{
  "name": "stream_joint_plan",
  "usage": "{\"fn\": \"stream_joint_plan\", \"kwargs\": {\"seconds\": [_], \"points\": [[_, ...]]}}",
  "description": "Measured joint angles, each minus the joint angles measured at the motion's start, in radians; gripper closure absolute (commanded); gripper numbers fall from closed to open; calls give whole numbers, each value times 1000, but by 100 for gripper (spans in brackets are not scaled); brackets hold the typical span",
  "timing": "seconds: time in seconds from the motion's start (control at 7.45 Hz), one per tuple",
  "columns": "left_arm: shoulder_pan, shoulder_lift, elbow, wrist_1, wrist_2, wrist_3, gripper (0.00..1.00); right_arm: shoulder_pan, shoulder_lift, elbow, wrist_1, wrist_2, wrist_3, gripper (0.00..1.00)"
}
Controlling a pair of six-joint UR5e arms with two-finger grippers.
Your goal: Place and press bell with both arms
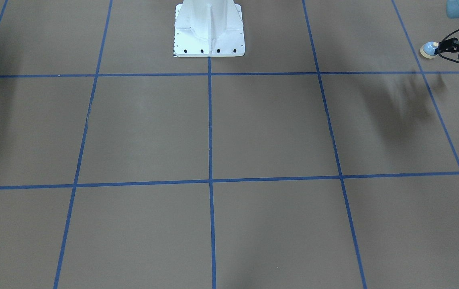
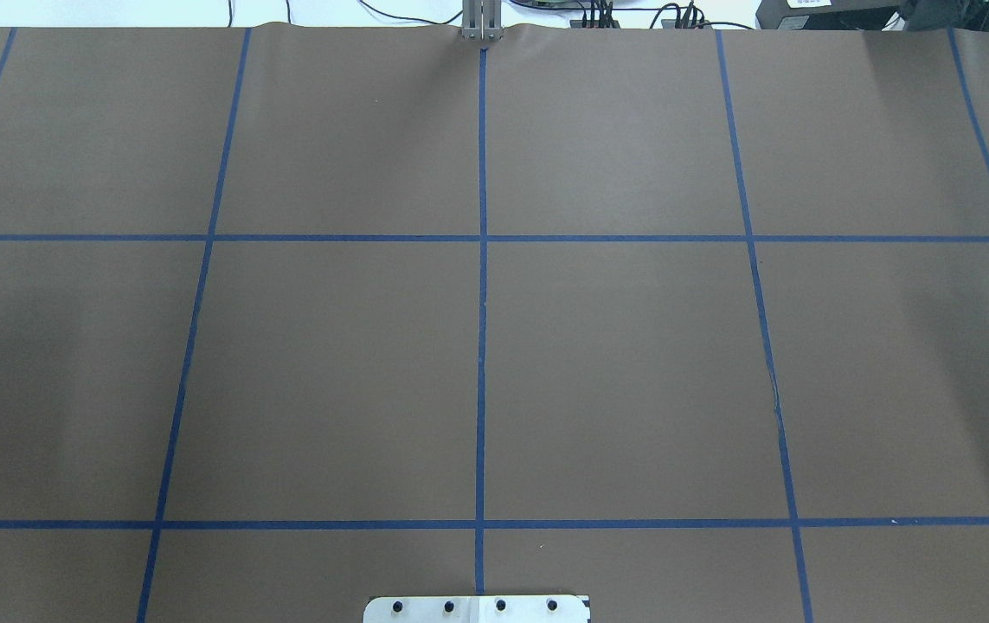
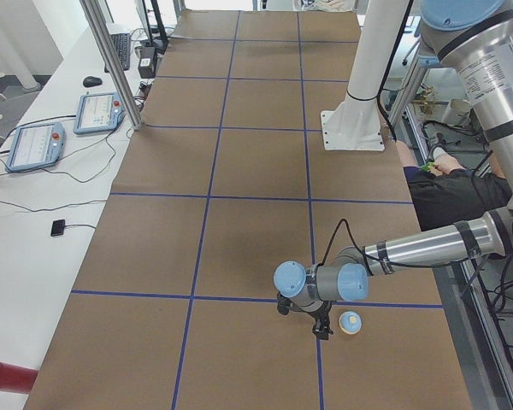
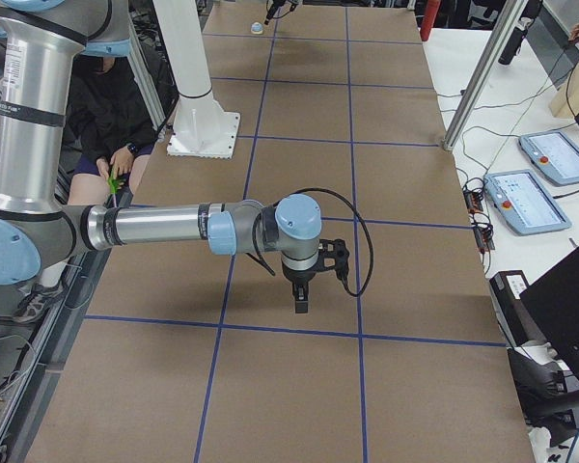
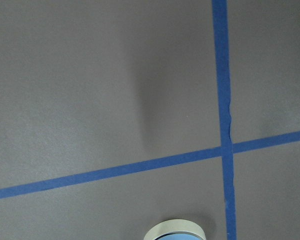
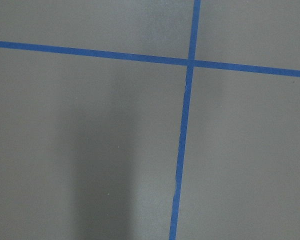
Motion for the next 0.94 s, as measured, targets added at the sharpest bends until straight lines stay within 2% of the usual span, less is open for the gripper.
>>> {"fn": "stream_joint_plan", "kwargs": {"seconds": [0.4,0.94], "points": [[110,2,62,-91,8,-93,0,1,0,0,0,0,0,0],[151,17,82,-110,7,-104,0,0,-1,3,2,0,0,0]]}}
